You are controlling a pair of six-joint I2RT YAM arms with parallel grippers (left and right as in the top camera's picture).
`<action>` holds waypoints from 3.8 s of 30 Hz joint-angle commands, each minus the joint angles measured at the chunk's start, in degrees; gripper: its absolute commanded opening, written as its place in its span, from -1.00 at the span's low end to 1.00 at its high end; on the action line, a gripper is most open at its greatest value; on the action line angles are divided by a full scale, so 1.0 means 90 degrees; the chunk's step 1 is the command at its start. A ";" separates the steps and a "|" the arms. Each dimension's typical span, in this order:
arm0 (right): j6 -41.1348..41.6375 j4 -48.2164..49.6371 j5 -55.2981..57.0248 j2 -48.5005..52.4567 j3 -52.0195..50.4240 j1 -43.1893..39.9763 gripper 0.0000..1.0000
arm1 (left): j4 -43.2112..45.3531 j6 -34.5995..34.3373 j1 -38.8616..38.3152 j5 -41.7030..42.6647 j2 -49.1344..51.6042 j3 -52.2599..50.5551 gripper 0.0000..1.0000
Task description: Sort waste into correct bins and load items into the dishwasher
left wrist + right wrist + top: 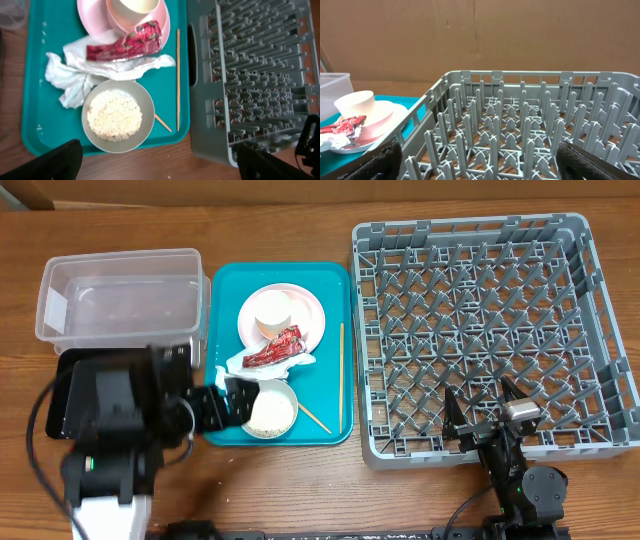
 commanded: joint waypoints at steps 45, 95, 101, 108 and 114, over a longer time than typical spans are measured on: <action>-0.0002 0.0029 0.0039 -0.0041 -0.0068 -0.0017 1.00 | 0.0644 -0.0597 -0.0493 -0.1710 0.3497 0.0248 0.58; -0.0002 0.0029 0.0039 -0.0041 -0.0068 -0.0017 1.00 | 0.1054 -0.2008 -0.3767 -0.3259 0.3750 0.0041 -0.30; -0.0002 0.0029 0.0039 -0.0041 -0.0068 -0.0017 1.00 | 0.1450 -0.2025 -0.3810 -0.3208 0.3750 -0.0318 -0.32; -0.0002 0.0029 0.0039 -0.0041 -0.0068 -0.0017 1.00 | 0.2242 -0.2025 -0.3813 -0.2834 0.3750 -0.0947 -0.32; -0.0002 0.0029 0.0039 -0.0041 -0.0068 -0.0017 1.00 | 0.2416 -0.2023 -0.3813 -0.2812 0.3750 -0.1086 -0.43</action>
